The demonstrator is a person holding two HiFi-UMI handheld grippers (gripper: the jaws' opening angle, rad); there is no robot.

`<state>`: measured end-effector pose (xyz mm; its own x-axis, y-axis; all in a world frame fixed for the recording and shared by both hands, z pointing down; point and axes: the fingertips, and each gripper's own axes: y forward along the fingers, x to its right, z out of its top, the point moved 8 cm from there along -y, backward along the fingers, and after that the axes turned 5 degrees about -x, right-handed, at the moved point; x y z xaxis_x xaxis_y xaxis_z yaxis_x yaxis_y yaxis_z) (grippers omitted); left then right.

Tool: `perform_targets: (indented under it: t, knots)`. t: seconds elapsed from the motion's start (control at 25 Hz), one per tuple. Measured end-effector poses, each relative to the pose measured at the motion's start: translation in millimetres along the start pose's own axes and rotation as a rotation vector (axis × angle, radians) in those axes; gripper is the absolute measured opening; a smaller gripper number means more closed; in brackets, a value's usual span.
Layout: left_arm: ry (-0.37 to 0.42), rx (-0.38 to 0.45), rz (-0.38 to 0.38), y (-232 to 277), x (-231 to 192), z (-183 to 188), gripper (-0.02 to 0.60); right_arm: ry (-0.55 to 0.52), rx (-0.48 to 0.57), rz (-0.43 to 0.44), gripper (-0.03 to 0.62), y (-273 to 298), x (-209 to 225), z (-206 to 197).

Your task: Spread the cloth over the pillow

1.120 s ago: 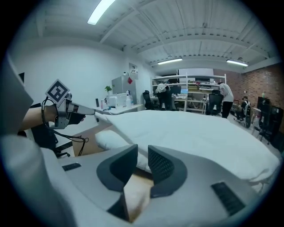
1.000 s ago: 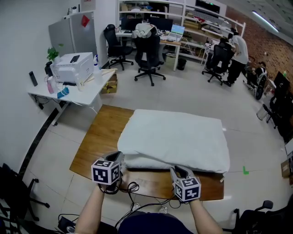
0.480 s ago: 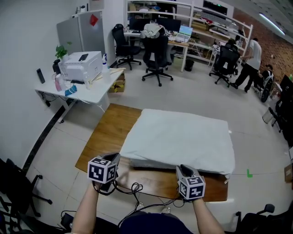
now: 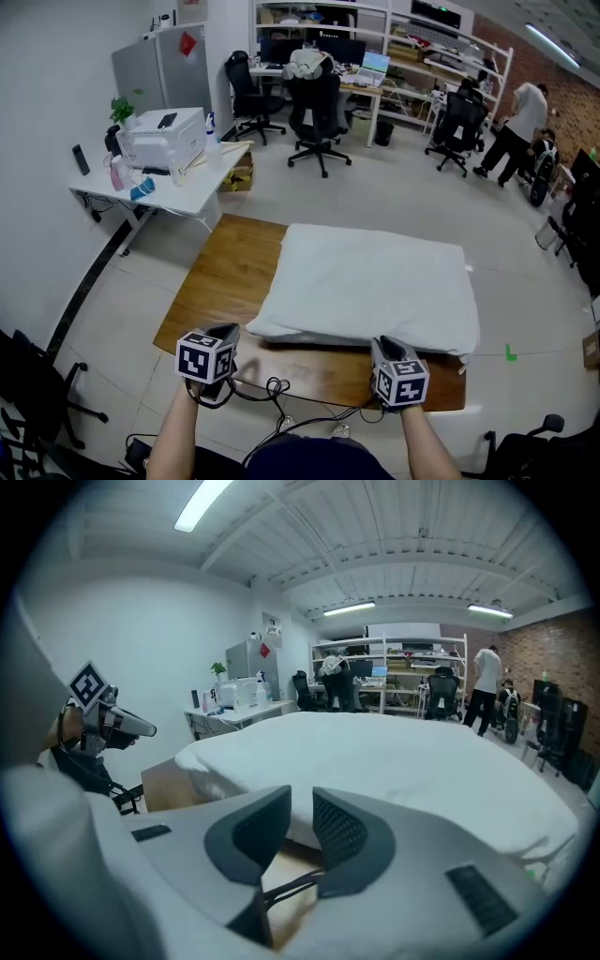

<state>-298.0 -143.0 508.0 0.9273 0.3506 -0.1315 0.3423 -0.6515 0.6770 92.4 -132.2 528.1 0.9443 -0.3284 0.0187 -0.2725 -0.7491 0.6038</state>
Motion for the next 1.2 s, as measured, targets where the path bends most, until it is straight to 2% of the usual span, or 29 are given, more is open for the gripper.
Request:
perform_targets:
  t: [0.32, 0.56, 0.8, 0.96, 1.2]
  knots:
    - [0.053, 0.041, -0.089, 31, 44, 32, 0.009, 0.020, 0.039, -0.050, 0.087, -15, 16, 10]
    - [0.090, 0.075, -0.149, 53, 93, 56, 0.009, 0.034, 0.088, -0.076, 0.087, -32, 28, 22]
    - [0.109, 0.130, -0.242, 71, 155, 84, 0.009, 0.077, 0.164, -0.038, 0.000, -41, 37, 50]
    - [0.115, 0.171, -0.297, 74, 188, 108, 0.009, 0.080, 0.222, 0.011, 0.002, -48, 39, 66]
    - [0.125, 0.216, -0.360, 73, 224, 133, 0.009, 0.095, 0.280, 0.015, 0.007, -60, 46, 78]
